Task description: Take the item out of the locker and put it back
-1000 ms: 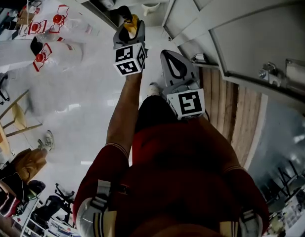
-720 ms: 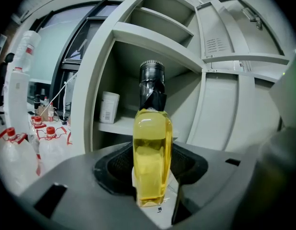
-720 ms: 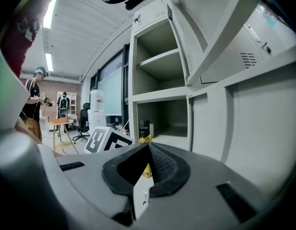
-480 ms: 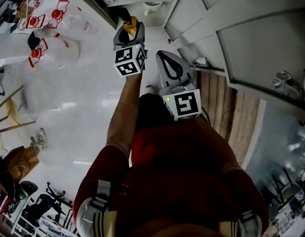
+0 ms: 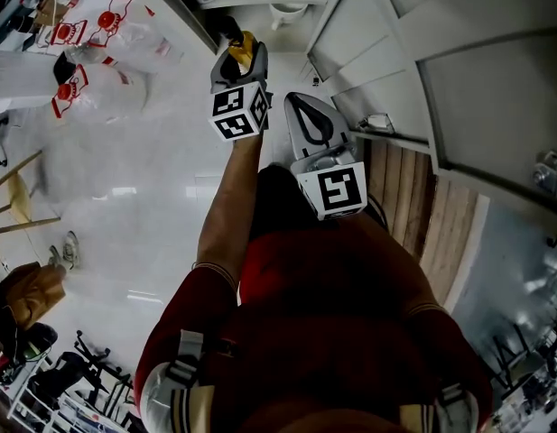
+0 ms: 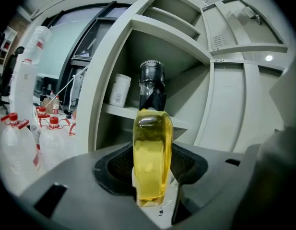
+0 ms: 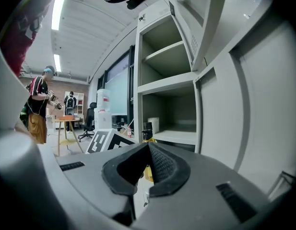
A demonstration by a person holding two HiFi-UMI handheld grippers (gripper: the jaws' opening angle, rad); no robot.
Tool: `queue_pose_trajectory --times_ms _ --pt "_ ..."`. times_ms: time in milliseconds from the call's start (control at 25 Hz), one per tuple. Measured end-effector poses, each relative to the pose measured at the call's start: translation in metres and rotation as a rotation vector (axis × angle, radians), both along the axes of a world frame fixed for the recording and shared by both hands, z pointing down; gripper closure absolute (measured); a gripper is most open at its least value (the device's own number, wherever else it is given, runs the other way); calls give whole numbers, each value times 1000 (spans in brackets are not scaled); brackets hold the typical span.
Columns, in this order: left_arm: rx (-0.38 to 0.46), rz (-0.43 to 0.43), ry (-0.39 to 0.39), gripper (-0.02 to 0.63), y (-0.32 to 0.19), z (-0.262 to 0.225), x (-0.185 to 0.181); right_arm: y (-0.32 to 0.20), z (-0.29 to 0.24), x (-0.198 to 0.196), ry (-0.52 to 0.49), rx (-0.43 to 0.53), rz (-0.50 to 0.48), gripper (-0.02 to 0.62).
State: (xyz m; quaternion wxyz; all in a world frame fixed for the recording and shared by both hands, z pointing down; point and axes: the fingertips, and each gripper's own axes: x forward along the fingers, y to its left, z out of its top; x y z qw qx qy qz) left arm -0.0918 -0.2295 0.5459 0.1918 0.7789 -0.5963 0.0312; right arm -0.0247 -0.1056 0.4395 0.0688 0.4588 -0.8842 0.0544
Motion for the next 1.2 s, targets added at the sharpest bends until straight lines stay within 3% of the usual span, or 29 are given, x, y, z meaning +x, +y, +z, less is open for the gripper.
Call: queue_pose_trajectory --times_ms 480,1200 --pt "17 -35 65 402 -14 22 -8 -6 34 -1 7 -8 -12 598" --pt "17 -82 229 402 -44 59 -16 -18 75 -7 14 -3 -24 598"
